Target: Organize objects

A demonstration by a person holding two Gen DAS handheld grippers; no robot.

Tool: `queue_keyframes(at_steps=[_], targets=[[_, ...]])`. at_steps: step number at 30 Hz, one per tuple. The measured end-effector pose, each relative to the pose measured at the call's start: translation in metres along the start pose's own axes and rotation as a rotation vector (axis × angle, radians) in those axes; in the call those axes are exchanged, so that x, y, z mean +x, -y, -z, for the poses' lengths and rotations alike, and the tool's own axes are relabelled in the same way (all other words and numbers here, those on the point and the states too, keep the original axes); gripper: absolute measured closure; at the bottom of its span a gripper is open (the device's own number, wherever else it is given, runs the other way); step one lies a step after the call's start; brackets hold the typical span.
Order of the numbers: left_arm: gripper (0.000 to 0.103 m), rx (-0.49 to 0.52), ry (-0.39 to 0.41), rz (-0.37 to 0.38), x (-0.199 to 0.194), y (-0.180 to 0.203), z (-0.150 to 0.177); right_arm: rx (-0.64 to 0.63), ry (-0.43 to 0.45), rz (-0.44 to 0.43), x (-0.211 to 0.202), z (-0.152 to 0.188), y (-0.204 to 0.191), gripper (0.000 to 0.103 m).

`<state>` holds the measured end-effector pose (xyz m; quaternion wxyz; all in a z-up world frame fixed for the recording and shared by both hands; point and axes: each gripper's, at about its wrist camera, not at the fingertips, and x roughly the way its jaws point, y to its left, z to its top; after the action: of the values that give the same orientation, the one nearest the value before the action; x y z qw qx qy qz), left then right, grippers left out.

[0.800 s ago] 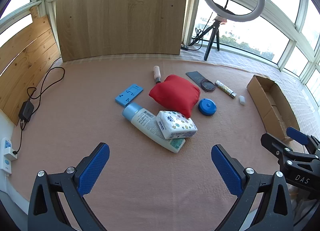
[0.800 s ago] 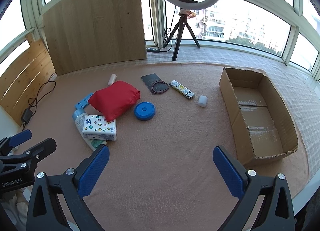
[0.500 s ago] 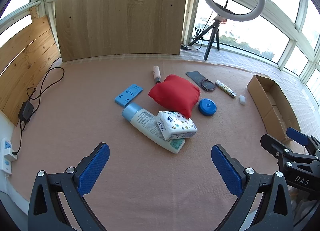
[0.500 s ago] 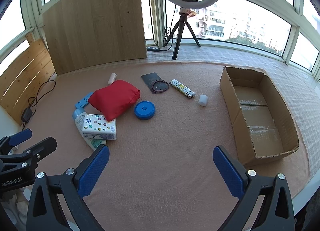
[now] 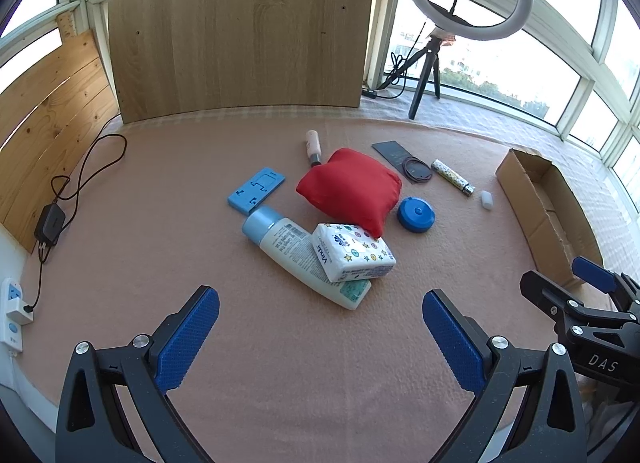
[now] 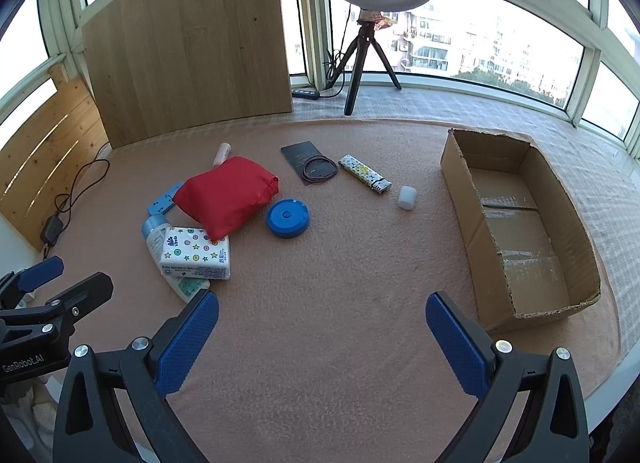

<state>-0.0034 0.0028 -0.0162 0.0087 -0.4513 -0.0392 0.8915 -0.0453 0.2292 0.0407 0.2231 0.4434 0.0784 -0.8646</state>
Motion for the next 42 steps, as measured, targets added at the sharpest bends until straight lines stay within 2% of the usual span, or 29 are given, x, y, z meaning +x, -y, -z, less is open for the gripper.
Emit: queue_keyframes(at_steps=[42], targets=[[0.000,0.003,-0.017,-0.001,0.014,0.008,-0.007,0.019,-0.036,-0.001,0.009,0.000,0.011,0.001]])
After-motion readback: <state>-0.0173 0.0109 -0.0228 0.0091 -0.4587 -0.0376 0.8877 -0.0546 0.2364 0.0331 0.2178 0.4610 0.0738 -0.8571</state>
